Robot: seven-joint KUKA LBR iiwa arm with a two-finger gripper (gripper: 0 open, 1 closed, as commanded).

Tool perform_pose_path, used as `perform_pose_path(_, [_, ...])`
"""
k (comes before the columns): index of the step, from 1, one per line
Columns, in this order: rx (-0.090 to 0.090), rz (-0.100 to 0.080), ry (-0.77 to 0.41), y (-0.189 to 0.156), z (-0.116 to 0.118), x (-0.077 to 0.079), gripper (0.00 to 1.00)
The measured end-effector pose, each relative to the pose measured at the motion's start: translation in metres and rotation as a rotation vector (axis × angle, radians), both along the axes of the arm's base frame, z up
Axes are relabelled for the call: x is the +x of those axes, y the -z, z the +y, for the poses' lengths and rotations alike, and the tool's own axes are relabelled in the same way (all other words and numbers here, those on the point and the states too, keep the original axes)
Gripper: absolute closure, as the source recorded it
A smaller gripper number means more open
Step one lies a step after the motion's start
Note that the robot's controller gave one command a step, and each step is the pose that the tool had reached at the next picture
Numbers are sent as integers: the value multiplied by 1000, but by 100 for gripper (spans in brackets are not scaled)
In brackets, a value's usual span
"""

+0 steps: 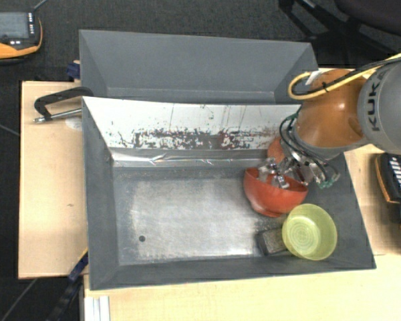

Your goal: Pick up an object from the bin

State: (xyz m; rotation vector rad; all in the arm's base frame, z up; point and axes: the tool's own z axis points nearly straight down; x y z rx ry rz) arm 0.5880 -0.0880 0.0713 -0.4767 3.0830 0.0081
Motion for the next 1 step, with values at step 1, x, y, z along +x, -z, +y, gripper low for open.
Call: perform_pose_path(1, [-5,-10,-107,-47,-51,-29,100])
